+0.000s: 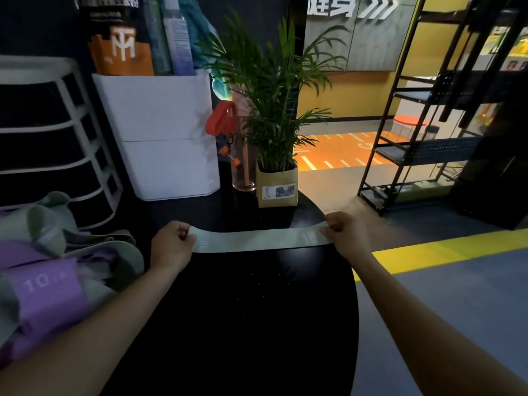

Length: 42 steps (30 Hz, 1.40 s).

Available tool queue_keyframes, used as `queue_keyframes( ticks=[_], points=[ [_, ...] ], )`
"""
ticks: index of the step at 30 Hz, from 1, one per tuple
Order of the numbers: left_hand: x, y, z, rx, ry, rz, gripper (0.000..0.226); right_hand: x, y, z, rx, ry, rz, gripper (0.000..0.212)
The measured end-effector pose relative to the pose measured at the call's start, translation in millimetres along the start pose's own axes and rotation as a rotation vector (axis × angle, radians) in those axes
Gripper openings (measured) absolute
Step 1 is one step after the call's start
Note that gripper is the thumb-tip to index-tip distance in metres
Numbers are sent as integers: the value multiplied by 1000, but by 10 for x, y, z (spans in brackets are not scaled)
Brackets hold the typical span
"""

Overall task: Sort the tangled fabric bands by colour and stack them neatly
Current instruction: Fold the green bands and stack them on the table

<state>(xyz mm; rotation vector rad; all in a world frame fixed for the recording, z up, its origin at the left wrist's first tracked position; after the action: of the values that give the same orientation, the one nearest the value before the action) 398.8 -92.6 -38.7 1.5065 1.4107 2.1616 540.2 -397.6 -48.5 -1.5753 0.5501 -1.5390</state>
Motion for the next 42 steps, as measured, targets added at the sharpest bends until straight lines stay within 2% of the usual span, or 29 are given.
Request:
queue_keyframes(
  ticks=[4, 7, 10, 13, 18, 26, 35, 38, 42],
  points=[
    [-8, -24, 3, -15, 21, -10, 15, -54, -6, -4, -23, 39, 8, 19],
    [-27, -55, -1, -33, -3, 28, 26, -72, -10, -2, -11, 23, -34, 18],
    [-7, -40, -27, -79, -46, 117, 33, -62, -75, -41, 8, 2, -202, 12],
    [83, 8, -110, -94, -78, 123, 31, -60, -261, -120, 52, -36, -397, 29],
    [416, 111, -363, -204, -42, 144, 31, -250, -854, -355, 161, -258, -306, 41],
    [1251, 187, -823, -298, 63, 202, 28, -850, -1846, -877, 314, -344, -207, 38],
    [2253, -380, -1166, -232, 219, 274, 23, -1554, -2752, -1377, 459, -418, -104, 29],
    [2484, -636, -1230, -180, 247, 272, 26, -1773, -2971, -1473, 500, -443, -98, 28],
    [2694, -909, -1268, -126, 275, 250, 18, -2058, -3182, -1537, 524, -475, -100, 28]
  ],
)
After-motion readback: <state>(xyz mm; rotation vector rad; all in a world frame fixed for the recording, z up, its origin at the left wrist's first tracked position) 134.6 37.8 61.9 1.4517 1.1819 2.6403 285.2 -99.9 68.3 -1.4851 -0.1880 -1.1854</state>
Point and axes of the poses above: each hand's wrist, its own z-axis towards the middle knuckle, its own x-axis out of the back of the hand, y = z × x, the point moved 2 cm from there along z, towards the middle knuckle, and after that the axes turned 10 degrees about -y, right-handed, at the moved point
